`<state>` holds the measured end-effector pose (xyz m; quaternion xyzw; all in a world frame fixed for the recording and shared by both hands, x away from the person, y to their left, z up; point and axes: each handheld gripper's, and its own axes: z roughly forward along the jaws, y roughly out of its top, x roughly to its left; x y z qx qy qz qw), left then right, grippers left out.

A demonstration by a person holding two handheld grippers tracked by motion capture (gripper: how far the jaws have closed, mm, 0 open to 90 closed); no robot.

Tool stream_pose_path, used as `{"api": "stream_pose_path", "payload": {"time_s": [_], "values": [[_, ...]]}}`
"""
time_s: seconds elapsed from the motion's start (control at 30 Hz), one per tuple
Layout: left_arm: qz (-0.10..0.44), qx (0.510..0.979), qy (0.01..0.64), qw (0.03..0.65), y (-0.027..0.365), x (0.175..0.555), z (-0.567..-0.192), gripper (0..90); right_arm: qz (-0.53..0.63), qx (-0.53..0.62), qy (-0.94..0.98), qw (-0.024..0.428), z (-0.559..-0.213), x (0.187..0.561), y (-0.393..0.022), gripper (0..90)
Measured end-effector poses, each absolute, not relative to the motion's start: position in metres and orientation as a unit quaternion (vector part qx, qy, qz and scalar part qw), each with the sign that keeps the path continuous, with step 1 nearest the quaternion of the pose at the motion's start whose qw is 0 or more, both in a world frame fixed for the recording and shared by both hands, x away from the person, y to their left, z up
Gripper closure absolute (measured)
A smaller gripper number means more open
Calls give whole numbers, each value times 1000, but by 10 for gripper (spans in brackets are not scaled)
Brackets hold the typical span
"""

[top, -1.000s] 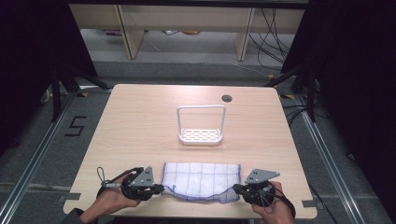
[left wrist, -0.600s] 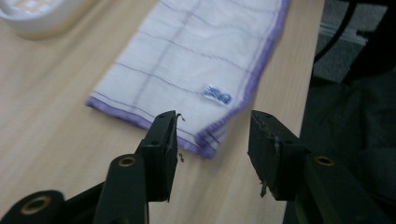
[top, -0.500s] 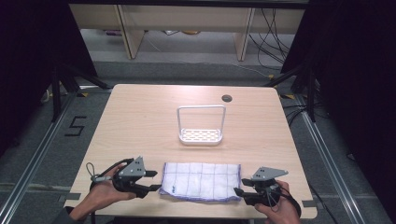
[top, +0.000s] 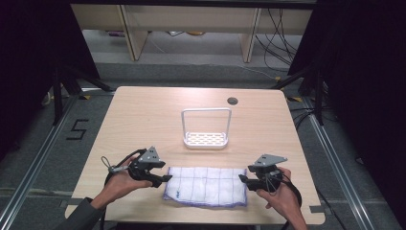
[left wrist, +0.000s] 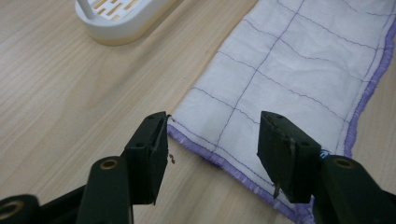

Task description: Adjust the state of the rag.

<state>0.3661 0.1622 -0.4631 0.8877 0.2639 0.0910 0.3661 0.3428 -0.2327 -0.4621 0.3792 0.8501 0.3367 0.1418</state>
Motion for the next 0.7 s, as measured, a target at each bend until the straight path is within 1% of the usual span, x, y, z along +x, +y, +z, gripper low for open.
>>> {"api": "stream_pose_path", "payload": {"time_s": [0.03,0.07,0.1,0.13,0.2,0.4,0.5,0.57,0.7], "values": [[95,886,267,367,164,366,-463,408,337,379,851,137,-462,345,-229,480],[95,885,272,366,165,366,-462,401,340,367,854,142,-463,349,-225,479],[94,883,276,368,166,365,-463,398,341,367,855,132,-463,351,-220,474],[92,881,281,370,166,364,-463,397,346,356,858,136,-464,354,-216,473],[86,878,292,368,168,362,-465,390,345,343,864,128,-462,358,-209,473],[78,875,303,369,171,353,-469,372,344,308,878,129,-463,373,-185,479],[78,874,306,369,171,349,-471,364,335,300,885,122,-466,381,-176,487],[73,874,303,372,170,346,-473,378,325,295,891,114,-467,384,-172,496],[67,862,307,397,169,338,-472,436,322,294,892,119,-472,390,-167,513]]}}
